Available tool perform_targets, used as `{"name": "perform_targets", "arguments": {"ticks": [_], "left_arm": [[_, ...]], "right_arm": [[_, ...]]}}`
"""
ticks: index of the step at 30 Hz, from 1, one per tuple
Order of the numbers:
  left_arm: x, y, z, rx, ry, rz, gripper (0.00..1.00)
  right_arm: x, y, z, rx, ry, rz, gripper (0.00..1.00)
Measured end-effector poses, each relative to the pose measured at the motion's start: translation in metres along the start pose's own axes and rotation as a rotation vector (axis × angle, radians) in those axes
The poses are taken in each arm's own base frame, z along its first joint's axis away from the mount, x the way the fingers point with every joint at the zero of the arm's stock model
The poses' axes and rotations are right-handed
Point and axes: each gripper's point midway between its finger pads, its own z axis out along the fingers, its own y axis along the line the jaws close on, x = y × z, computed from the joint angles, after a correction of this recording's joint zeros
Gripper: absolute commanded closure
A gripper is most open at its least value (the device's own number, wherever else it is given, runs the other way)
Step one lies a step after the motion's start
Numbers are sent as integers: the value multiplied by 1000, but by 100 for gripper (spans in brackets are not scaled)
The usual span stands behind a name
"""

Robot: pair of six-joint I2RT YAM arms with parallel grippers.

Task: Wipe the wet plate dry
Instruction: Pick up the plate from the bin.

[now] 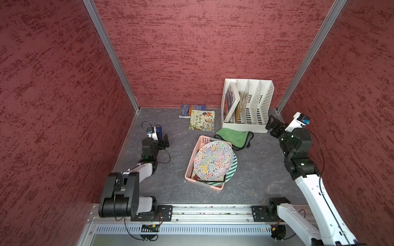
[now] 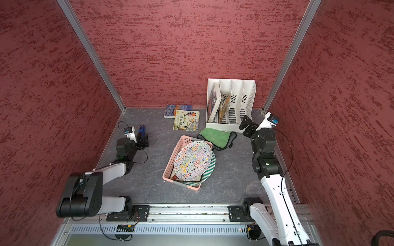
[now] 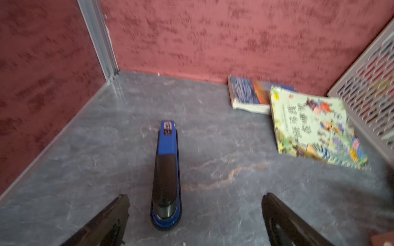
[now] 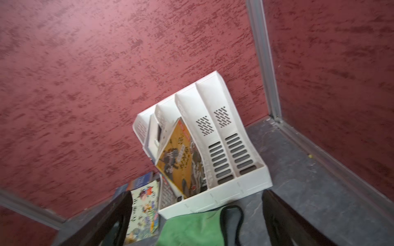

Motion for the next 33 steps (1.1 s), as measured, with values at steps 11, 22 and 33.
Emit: {"name": "perform_targets", "arguments": {"ticks": [11, 22, 33], "left_arm": [[-169, -224, -73, 313, 60, -195, 0], [27, -384, -25, 498, 613, 148, 0], [31, -336, -15, 400, 670, 33, 0]], "right_arm": [[103, 1, 37, 90, 501, 88, 15], [146, 37, 24, -16, 711, 41, 38], [236, 85, -24, -100, 1127, -151, 16]]}}
